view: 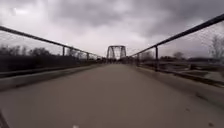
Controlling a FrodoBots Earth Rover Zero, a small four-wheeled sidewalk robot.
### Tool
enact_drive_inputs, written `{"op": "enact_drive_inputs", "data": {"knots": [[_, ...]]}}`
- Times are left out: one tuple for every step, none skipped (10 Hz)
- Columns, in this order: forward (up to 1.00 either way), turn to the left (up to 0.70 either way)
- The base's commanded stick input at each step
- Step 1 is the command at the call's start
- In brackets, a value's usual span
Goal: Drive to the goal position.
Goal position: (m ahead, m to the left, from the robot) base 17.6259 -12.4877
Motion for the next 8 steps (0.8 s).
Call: {"op": "enact_drive_inputs", "data": {"knots": [[1.00, 0.00], [1.00, 0.00], [1.00, 0.00], [1.00, 0.00], [1.00, 0.00], [1.00, 0.00], [1.00, 0.00], [1.00, 0.00]]}}
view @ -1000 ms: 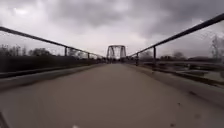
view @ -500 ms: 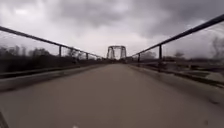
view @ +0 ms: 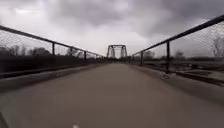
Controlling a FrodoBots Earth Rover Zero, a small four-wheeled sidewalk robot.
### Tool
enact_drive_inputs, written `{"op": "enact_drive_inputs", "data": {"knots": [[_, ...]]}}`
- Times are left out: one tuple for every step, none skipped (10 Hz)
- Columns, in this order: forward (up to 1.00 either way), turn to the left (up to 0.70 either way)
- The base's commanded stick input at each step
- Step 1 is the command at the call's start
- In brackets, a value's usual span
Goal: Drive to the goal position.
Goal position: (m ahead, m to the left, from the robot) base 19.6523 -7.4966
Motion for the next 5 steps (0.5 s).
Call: {"op": "enact_drive_inputs", "data": {"knots": [[1.00, 0.00], [1.00, 0.00], [1.00, 0.00], [1.00, 0.00], [1.00, 0.00]]}}
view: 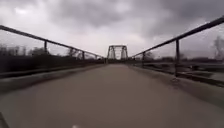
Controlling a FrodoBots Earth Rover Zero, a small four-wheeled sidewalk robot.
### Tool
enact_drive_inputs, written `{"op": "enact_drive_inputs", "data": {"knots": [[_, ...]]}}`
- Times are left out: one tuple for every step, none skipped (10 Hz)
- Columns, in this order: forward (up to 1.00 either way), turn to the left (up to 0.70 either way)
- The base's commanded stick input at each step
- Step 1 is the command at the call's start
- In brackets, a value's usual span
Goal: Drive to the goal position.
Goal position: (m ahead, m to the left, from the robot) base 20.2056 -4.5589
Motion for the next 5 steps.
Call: {"op": "enact_drive_inputs", "data": {"knots": [[1.00, 0.00], [1.00, 0.00], [1.00, 0.00], [1.00, 0.00], [1.00, 0.00]]}}
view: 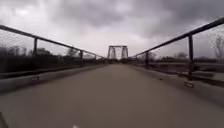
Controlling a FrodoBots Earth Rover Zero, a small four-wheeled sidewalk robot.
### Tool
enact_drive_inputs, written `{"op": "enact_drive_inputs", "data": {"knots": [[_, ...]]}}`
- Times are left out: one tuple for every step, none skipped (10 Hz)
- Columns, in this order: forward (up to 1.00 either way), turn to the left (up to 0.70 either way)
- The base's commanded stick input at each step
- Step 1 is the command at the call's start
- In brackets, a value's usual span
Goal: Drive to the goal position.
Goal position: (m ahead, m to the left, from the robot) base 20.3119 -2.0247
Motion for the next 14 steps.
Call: {"op": "enact_drive_inputs", "data": {"knots": [[1.00, 0.00], [1.00, 0.00], [1.00, -0.03], [1.00, -0.36], [1.00, -0.38], [1.00, -0.40], [1.00, -0.06], [1.00, 0.00], [1.00, 0.00], [1.00, 0.00], [1.00, 0.00], [1.00, 0.00], [1.00, 0.00], [1.00, 0.00]]}}
